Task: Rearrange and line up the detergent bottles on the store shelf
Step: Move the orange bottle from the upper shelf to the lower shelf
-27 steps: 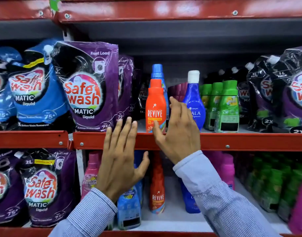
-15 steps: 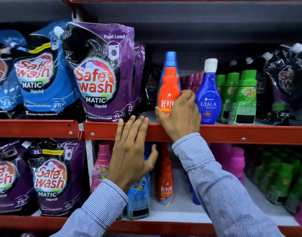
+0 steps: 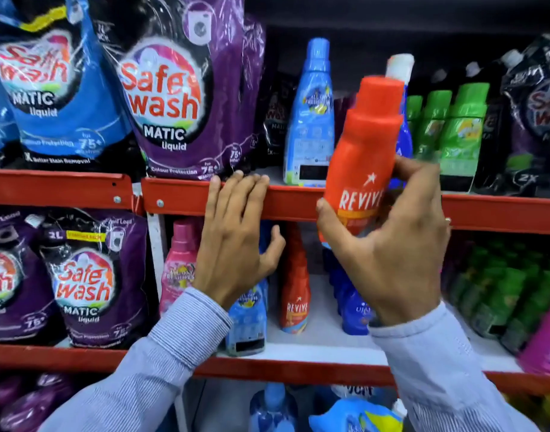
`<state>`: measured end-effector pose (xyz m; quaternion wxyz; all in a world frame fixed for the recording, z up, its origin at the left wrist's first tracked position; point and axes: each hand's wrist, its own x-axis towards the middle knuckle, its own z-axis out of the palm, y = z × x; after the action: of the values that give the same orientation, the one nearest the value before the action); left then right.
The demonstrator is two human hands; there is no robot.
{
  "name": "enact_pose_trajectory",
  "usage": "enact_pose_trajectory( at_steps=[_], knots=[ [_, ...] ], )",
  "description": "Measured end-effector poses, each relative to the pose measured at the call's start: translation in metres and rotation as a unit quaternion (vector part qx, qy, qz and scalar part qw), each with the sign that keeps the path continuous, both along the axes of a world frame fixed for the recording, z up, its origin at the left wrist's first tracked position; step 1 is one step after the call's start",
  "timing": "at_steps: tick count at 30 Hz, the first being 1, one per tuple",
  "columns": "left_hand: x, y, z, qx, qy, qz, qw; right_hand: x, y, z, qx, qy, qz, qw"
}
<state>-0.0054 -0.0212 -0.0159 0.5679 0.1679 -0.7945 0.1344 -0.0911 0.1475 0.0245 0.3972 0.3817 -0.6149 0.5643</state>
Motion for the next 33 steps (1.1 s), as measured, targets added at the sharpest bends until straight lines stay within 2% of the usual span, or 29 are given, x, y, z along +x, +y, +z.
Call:
enact_pose_trajectory(
  at_steps=[5,10,17,25,33],
  knots=[
    [-0.003,0.002,-0.001,0.006,0.014,0.002,1.000,-0.006,0.005,-0.076,0.100,-0.058,0.008,0.993],
    [-0.005,0.004,-0.001,0.011,0.020,0.007,1.000,-0.024,-0.021,-0.147,0.208,-0.131,0.019,0.969],
    [-0.006,0.007,0.000,0.019,0.027,0.011,0.999,-0.044,-0.057,-0.201,0.321,-0.195,0.024,0.927],
    [-0.010,0.008,-0.001,0.025,0.032,0.016,0.999,-0.052,-0.066,-0.210,0.312,-0.229,0.040,0.921],
    [-0.013,0.011,-0.003,0.036,0.036,0.026,0.998,-0.058,-0.045,-0.208,0.302,-0.250,0.096,0.915]
  ],
)
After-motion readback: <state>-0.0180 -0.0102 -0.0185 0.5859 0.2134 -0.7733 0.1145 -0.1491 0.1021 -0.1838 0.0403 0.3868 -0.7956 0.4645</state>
